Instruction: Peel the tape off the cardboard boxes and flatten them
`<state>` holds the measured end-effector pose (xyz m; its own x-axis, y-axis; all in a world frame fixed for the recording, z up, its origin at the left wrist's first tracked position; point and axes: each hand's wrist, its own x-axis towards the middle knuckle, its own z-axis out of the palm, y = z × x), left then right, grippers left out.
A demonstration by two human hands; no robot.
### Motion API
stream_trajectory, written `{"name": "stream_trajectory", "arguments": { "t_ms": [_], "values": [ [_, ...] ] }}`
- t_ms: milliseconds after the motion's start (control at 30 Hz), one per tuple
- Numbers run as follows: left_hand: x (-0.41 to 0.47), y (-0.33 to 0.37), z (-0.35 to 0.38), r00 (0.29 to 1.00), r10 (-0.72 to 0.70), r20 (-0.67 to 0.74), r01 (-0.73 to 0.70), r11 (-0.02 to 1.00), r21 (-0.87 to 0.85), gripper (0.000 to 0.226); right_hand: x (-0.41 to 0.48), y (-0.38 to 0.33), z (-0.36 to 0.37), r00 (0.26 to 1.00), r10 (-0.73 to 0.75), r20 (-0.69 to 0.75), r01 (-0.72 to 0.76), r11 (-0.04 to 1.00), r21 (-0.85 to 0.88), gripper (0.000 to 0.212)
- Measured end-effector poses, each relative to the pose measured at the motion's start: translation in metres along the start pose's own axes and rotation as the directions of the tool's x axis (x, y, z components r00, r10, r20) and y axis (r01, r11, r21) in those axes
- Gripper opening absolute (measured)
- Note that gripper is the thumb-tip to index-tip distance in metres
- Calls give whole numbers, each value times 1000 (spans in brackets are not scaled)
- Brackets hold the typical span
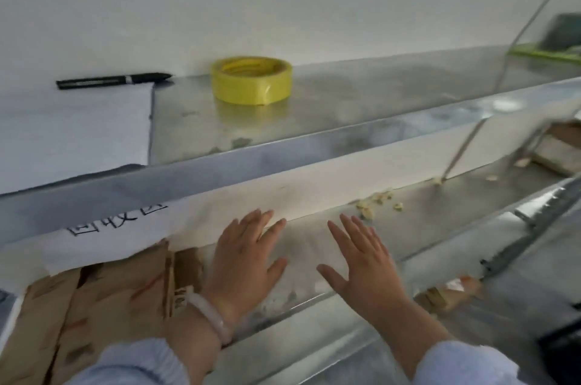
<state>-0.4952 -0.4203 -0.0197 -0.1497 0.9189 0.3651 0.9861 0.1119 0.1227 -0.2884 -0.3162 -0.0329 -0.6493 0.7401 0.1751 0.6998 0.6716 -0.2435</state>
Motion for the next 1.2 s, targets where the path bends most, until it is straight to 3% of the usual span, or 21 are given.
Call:
{"name": "stream_trajectory", "arguments": {
  "t_ms": [267, 567, 767, 1200],
  "values": [
    [108, 197, 46, 984, 175, -42, -178, 981, -80, 64, -68, 190, -82, 961, 246, -125, -251, 967, -33, 90],
    [200, 394, 96, 936, 332, -118, -351, 910, -221, 62, -137, 349, -161, 841, 483, -245, -508, 860, -48, 80],
    [266, 470, 135, 896, 430, -109, -443, 859, -255, 62, -145, 427, -174, 748, 613, -255, -628, 778, 30, 79],
    [459, 562, 260, 881, 472, -10, -445, 822, -355, 65, -13, 621, -187, 699, 688, -195, -692, 719, 60, 81]
  ]
}}
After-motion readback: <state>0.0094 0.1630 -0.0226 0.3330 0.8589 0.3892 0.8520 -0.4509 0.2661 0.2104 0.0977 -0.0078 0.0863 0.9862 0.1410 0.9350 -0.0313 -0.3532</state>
